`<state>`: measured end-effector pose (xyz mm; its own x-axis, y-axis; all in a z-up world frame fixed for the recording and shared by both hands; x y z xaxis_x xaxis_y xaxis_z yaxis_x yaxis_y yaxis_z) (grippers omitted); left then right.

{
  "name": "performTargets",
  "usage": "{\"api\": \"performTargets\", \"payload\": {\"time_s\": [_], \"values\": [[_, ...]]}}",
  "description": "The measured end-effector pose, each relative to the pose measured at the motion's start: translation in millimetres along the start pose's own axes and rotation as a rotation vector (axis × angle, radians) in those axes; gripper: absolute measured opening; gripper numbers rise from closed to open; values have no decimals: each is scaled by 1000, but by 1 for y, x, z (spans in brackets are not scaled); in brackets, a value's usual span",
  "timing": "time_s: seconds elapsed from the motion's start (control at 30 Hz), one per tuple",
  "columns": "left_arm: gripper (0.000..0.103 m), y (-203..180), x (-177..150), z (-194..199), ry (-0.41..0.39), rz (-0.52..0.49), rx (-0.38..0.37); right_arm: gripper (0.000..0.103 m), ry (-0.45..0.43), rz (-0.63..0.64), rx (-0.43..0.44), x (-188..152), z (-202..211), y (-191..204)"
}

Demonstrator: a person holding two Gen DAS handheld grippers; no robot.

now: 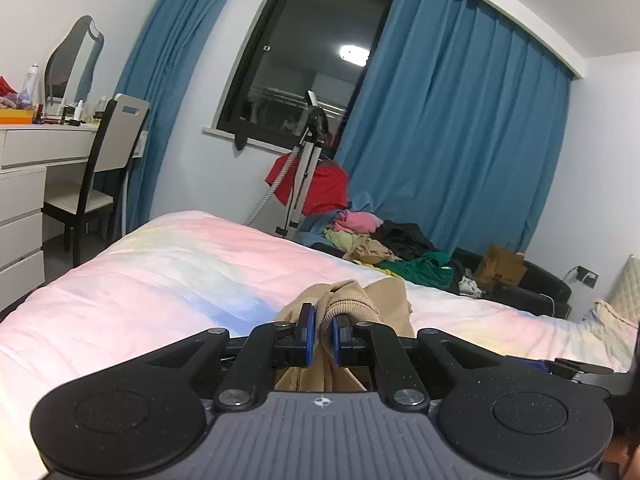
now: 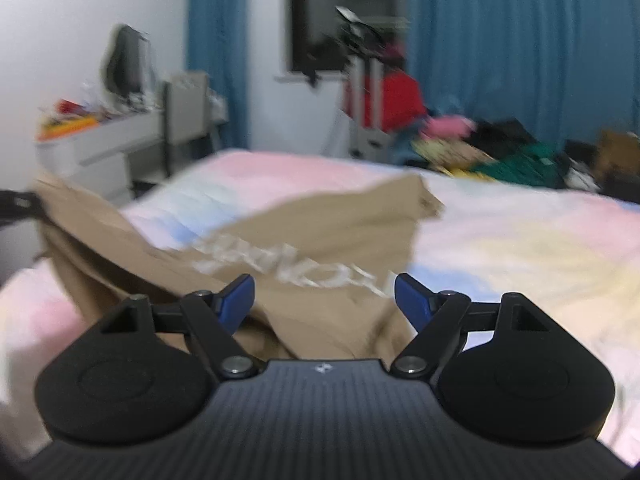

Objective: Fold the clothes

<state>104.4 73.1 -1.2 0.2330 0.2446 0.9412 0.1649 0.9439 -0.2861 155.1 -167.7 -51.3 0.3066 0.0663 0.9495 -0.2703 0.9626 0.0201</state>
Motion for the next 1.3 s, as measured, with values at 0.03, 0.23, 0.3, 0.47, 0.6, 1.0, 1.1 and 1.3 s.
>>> {"api": "performTargets", "payload": {"time_s": [0.03, 0.23, 0.3, 0.47, 0.6, 1.0, 1.1, 1.3], "values": [[9, 0, 0, 0, -1, -2, 0, 79, -8, 32, 24, 0, 2, 7], [9, -2, 0, 1, 4, -10, 2, 79, -4, 168, 103, -5, -3, 40], [9, -4, 0, 1, 4, -16, -1, 79, 1, 206, 124, -7, -6, 49], [9, -8, 0, 3, 1, -34, -12, 79, 56, 113, 53, -12, -30, 27], [9, -14, -2, 4, -5, -63, -16, 79, 112, -82, 11, -18, -43, 0], [9, -3, -1, 5, -18, -10, 12, 71, 27, -125, -372, -14, 8, -67], [10, -6, -6, 1, 11, -48, 16, 29, -106, -121, -304, 5, 28, -58], [20, -8, -27, -11, 132, -120, 51, 12, -245, -54, -168, 22, 43, -29]]}}
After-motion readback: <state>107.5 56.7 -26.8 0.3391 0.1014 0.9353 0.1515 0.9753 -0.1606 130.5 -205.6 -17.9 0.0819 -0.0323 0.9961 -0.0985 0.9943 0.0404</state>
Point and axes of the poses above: each gripper's, at about its wrist camera, not at the fingertips, and z roughly against the way its jaws point, y to its left, x to its top, the point moved 7 cm from there along -z, roughly the way its jaws point, and after that the axes turned 5 degrees about -y, right-handed, at the moved point
